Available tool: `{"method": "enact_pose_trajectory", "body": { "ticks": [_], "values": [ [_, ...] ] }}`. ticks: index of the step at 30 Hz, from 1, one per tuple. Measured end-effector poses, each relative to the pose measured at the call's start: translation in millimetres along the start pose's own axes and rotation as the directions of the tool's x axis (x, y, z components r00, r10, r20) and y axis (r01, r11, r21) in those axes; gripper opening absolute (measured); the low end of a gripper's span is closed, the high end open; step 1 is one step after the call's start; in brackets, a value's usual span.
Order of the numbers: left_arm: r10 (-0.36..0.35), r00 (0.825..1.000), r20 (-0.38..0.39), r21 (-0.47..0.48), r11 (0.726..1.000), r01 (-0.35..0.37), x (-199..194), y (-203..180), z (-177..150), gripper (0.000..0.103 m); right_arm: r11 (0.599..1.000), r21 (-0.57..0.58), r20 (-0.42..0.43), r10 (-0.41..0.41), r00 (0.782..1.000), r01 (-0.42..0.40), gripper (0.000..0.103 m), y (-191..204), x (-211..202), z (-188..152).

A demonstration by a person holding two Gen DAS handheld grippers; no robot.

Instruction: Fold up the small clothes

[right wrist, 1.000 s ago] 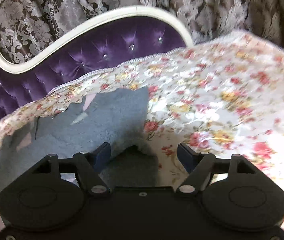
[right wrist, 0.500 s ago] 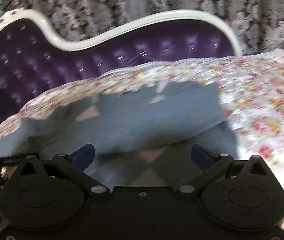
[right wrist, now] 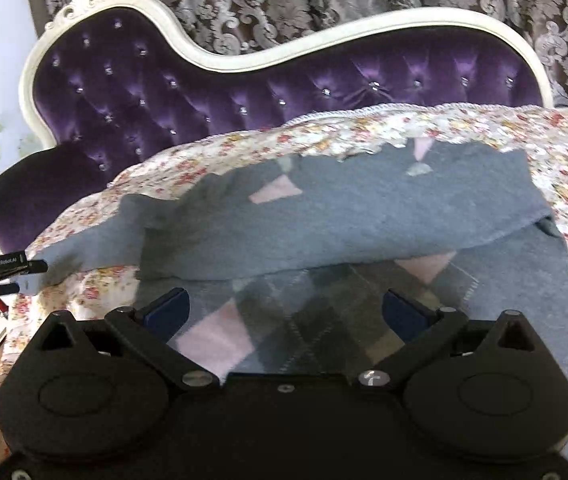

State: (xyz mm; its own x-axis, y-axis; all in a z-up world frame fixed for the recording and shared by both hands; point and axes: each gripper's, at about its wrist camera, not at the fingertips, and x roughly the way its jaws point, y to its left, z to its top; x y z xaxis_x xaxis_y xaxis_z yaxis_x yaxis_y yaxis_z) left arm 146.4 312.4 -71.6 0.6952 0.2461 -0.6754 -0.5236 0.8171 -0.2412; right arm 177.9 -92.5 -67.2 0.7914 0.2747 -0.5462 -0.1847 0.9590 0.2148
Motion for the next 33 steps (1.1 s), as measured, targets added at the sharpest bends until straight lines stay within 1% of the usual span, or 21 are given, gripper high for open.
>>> {"method": "enact_pose_trajectory", "body": {
  "ticks": [1,4,7,12,13,15,17,18,19,20,21,22,24,26,28,30,33],
  "values": [
    [0.004,1.0,-0.004,-0.045,0.999,-0.004,4,13,2,0.091,1.0,-0.005,0.001,0.008,1.0,-0.008,0.103,3,0,1],
    [0.015,1.0,0.0,-0.132,0.991,-0.015,13,40,5,0.091,0.999,-0.025,-0.006,0.029,1.0,-0.029,0.103,13,2,3],
    [0.003,1.0,-0.002,-0.189,0.982,-0.003,24,59,9,0.091,0.998,-0.041,-0.012,0.048,0.999,-0.048,0.103,22,4,4],
    [-0.01,1.0,0.009,-0.236,0.972,0.012,39,71,16,0.089,0.997,-0.053,-0.029,0.062,0.998,-0.063,0.103,30,8,4],
    [-0.013,1.0,0.009,-0.244,0.97,0.015,42,73,18,0.085,0.996,-0.057,-0.032,0.062,0.998,-0.064,0.103,31,9,4],
    [-0.018,1.0,0.009,-0.254,0.967,0.019,48,76,20,0.081,0.996,-0.06,-0.036,0.062,0.997,-0.064,0.103,31,9,4],
    [-0.031,1.0,0.003,-0.269,0.963,0.031,52,79,21,0.059,0.996,-0.061,-0.039,0.063,0.997,-0.066,0.103,32,10,4],
    [-0.059,0.998,0.017,-0.285,0.956,0.061,53,81,22,0.052,0.996,-0.062,-0.041,0.064,0.997,-0.066,0.103,32,10,4],
    [-0.09,0.995,0.031,-0.305,0.948,0.095,53,83,23,0.033,0.996,-0.063,-0.043,0.063,0.997,-0.065,0.103,32,11,4],
    [-0.105,0.993,0.048,-0.314,0.942,0.115,50,84,24,0.012,0.996,-0.064,-0.045,0.062,0.997,-0.065,0.103,32,11,4],
    [-0.091,0.994,0.06,-0.311,0.944,0.106,46,82,26,0.004,0.996,-0.064,-0.047,0.062,0.997,-0.065,0.103,32,11,4],
    [-0.053,0.996,0.07,-0.286,0.955,0.071,40,77,30,0.003,0.996,-0.063,-0.05,0.061,0.997,-0.064,0.103,31,12,3],
    [-0.058,0.993,0.1,-0.234,0.969,0.08,29,68,37,0.003,0.996,-0.062,-0.055,0.06,0.997,-0.063,0.103,31,12,2],
    [-0.072,0.99,0.121,-0.197,0.976,0.095,14,58,45,0.003,0.996,-0.06,-0.057,0.059,0.997,-0.063,0.103,29,13,1],
    [-0.099,0.984,0.15,-0.156,0.98,0.123,-6,45,55,0.003,0.997,-0.053,-0.058,0.062,0.996,-0.065,0.103,25,13,0],
    [-0.13,0.973,0.188,-0.092,0.984,0.149,-28,25,67,0.003,0.997,-0.044,-0.057,0.063,0.996,-0.065,0.103,22,13,-1],
    [-0.204,0.948,0.246,0.017,0.978,0.206,-62,-14,86,0.003,0.997,-0.027,-0.059,0.064,0.996,-0.066,0.103,14,13,-5]
  ]
}}
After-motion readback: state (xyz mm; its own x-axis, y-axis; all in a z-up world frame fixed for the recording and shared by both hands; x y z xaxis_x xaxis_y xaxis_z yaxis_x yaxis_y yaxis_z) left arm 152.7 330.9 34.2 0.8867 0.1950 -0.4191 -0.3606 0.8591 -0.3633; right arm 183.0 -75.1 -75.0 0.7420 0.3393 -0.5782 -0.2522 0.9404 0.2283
